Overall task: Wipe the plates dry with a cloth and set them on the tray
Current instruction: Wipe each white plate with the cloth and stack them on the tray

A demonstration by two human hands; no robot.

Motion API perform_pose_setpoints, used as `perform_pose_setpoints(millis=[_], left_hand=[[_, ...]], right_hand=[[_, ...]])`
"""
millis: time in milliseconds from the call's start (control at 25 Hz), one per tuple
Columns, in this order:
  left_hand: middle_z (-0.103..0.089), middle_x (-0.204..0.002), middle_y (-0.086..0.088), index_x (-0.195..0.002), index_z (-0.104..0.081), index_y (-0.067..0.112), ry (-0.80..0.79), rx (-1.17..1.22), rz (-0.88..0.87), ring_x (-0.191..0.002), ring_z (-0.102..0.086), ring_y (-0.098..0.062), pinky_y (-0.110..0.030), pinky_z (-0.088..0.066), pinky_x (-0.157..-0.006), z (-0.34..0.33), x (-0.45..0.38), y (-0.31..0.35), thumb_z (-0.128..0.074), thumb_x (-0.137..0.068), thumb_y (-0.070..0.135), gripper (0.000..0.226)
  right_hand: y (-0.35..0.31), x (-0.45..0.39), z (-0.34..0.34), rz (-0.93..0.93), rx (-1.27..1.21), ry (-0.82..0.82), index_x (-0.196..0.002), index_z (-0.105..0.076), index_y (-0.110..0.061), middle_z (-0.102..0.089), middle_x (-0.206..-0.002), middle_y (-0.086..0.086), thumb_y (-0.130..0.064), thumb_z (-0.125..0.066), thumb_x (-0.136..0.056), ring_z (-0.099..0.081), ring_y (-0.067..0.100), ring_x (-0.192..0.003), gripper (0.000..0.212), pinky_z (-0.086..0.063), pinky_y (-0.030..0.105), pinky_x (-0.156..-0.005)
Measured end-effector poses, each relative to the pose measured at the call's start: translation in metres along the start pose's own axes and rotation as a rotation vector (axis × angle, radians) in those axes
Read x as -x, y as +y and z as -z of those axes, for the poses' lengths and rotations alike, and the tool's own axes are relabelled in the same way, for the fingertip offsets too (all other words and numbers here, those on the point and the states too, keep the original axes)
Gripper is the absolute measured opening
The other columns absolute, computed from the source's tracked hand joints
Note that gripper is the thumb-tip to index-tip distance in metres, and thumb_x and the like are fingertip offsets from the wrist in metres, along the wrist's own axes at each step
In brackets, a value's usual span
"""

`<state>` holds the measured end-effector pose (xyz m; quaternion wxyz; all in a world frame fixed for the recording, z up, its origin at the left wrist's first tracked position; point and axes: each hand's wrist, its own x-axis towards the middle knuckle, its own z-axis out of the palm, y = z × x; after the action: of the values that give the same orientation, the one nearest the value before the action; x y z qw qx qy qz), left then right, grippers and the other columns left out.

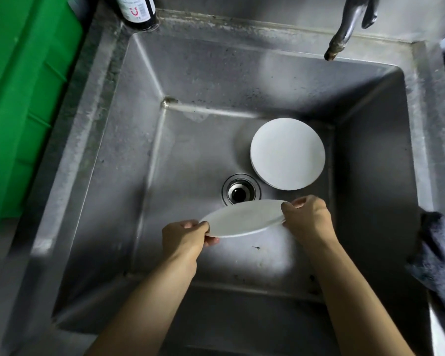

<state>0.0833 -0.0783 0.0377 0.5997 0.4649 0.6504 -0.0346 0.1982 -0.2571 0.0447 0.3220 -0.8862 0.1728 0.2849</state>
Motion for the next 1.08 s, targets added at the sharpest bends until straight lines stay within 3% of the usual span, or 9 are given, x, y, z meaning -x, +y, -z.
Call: perform_pose_setpoints(millis=[200, 400, 480, 560, 640, 760, 840, 960, 1080], left_hand=[[-0.075, -0.082, -0.001, -0.084, -0.073, 0.014, 0.045, 0.125, -0.235, -0.062, -0.072, -0.015, -0.024, -0.057, -0.048, 0.009, 0.005, 0.003, -0.068, -0.082, -0.009, 0.024], [-0.070, -0.077, -0.005, -0.092, -0.071, 0.002, 0.105, 0.040, -0.084, -0.043, -0.065, -0.012, -0.026, -0.058, -0.048, 0.010, 0.006, 0.001, -0.065, -0.088, -0.006, 0.011], [-0.072, -0.086, -0.005, -0.097, -0.072, 0.007, 0.058, 0.097, -0.173, -0.053, -0.069, -0.012, -0.025, -0.056, -0.046, 0.014, 0.007, 0.002, -0.065, -0.086, -0.008, 0.020], [-0.074, -0.097, -0.007, -0.104, -0.070, 0.011, 0.023, 0.139, -0.218, -0.066, -0.072, -0.016, -0.024, -0.056, -0.047, 0.020, 0.009, 0.007, -0.064, -0.087, -0.008, 0.027], [-0.074, -0.106, -0.010, -0.114, -0.068, 0.011, -0.111, 0.135, -0.140, -0.084, -0.073, -0.022, -0.028, -0.059, -0.055, 0.024, 0.012, 0.011, -0.058, -0.089, -0.004, 0.031], [-0.074, -0.113, -0.013, -0.114, -0.065, 0.013, -0.472, 0.193, 0.081, -0.099, -0.073, -0.029, -0.044, -0.062, -0.077, 0.026, 0.021, 0.014, -0.049, -0.081, -0.005, 0.041], [-0.073, -0.116, -0.013, -0.118, -0.062, 0.012, -0.613, 0.268, 0.143, -0.107, -0.071, -0.031, -0.050, -0.059, -0.088, 0.028, 0.026, 0.013, -0.051, -0.067, -0.003, 0.054], [-0.073, -0.117, -0.012, -0.119, -0.062, 0.010, -0.652, 0.338, 0.140, -0.104, -0.072, -0.029, -0.045, -0.061, -0.085, 0.025, 0.039, 0.015, -0.052, -0.060, -0.006, 0.062], [-0.072, -0.120, -0.011, -0.120, -0.062, 0.010, -0.614, 0.325, 0.101, -0.110, -0.068, -0.030, -0.044, -0.061, -0.084, 0.023, 0.057, 0.017, -0.042, -0.073, -0.011, 0.056]], right_hand=[[0.000, 0.010, -0.007, 0.142, -0.148, 0.074, -0.117, -0.060, -0.011, -0.064, -0.084, -0.013, -0.017, -0.062, -0.092, -0.066, 0.012, -0.074, 0.026, -0.053, 0.032, -0.065], [0.006, 0.012, -0.024, 0.001, -0.063, -0.041, -0.120, -0.057, -0.007, -0.069, -0.106, 0.012, -0.019, -0.058, -0.094, -0.070, 0.030, -0.090, 0.029, -0.058, 0.040, -0.077], [0.009, 0.015, -0.023, 0.085, -0.126, -0.002, -0.118, -0.057, -0.011, -0.070, -0.100, 0.006, -0.016, -0.056, -0.093, -0.070, 0.027, -0.081, 0.025, -0.057, 0.037, -0.067], [0.011, 0.023, -0.022, 0.147, -0.235, 0.031, -0.115, -0.056, -0.013, -0.072, -0.078, -0.003, -0.012, -0.055, -0.094, -0.066, 0.013, -0.057, 0.021, -0.049, 0.025, -0.050], [0.014, 0.031, -0.023, 0.195, -0.335, 0.047, -0.113, -0.057, -0.014, -0.072, -0.071, -0.008, -0.010, -0.054, -0.096, -0.061, 0.008, -0.046, 0.018, -0.045, 0.019, -0.044], [0.019, 0.041, -0.023, 0.222, -0.436, 0.035, -0.117, -0.056, -0.017, -0.073, -0.079, -0.014, -0.011, -0.056, -0.101, -0.063, 0.009, -0.052, 0.017, -0.052, 0.023, -0.047], [0.024, 0.045, -0.022, 0.228, -0.468, 0.025, -0.119, -0.056, -0.020, -0.073, -0.081, -0.017, -0.014, -0.056, -0.103, -0.064, 0.009, -0.055, 0.017, -0.053, 0.023, -0.050], [0.028, 0.053, -0.015, 0.201, -0.455, 0.022, -0.122, -0.054, -0.023, -0.071, -0.082, -0.027, -0.018, -0.056, -0.104, -0.068, 0.007, -0.062, 0.019, -0.056, 0.024, -0.052], [0.029, 0.066, -0.003, 0.116, -0.445, 0.015, -0.126, -0.054, -0.020, -0.072, -0.076, -0.013, -0.018, -0.056, -0.102, -0.069, 0.007, -0.060, 0.024, -0.059, 0.028, -0.055]])
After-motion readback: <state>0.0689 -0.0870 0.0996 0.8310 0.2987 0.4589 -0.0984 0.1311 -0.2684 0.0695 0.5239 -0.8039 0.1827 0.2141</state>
